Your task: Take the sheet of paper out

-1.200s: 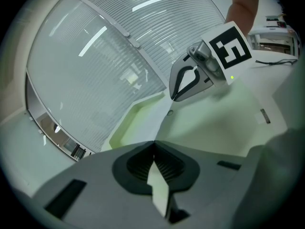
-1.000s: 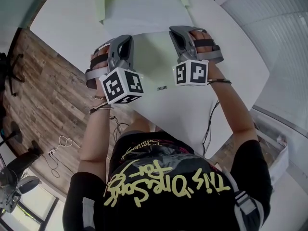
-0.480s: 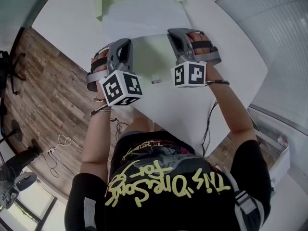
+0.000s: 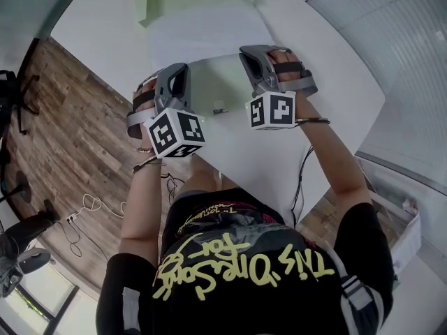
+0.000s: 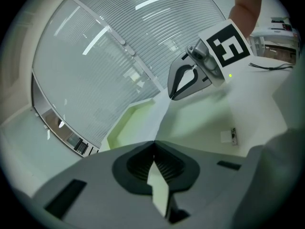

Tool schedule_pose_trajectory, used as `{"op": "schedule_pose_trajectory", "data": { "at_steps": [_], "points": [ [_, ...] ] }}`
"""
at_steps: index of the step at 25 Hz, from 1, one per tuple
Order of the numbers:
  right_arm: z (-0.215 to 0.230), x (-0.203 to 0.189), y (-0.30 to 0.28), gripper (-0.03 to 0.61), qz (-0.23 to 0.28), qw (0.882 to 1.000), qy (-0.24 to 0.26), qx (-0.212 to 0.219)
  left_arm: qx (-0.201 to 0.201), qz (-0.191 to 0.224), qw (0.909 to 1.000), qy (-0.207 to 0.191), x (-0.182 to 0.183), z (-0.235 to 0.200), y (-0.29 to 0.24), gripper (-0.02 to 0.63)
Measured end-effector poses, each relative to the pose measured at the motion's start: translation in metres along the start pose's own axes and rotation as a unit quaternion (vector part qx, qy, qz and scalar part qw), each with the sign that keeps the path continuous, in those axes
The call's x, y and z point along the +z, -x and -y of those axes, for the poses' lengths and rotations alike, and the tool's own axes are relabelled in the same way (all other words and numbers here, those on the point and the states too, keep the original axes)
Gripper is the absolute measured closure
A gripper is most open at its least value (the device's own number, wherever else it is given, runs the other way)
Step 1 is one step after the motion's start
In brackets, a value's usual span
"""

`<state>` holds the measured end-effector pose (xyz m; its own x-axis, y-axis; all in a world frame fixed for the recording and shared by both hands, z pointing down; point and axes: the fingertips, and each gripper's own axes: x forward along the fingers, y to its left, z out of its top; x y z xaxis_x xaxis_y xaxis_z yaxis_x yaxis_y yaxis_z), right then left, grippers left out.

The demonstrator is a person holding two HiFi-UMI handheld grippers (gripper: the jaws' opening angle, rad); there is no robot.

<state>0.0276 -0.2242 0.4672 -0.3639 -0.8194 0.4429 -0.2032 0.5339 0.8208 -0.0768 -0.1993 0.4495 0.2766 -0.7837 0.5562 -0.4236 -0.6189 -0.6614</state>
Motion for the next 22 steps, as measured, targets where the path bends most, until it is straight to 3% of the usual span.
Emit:
{"op": "schedule_pose_trajectory", "data": {
  "at_steps": [22],
  "points": [
    [-0.023,0.01,0.029,0.569,0.011,1.0,-0.008,0.018,0.003,-0.008,0.9998,0.016,-0.006,0.021,0.03,0.606]
  ]
}}
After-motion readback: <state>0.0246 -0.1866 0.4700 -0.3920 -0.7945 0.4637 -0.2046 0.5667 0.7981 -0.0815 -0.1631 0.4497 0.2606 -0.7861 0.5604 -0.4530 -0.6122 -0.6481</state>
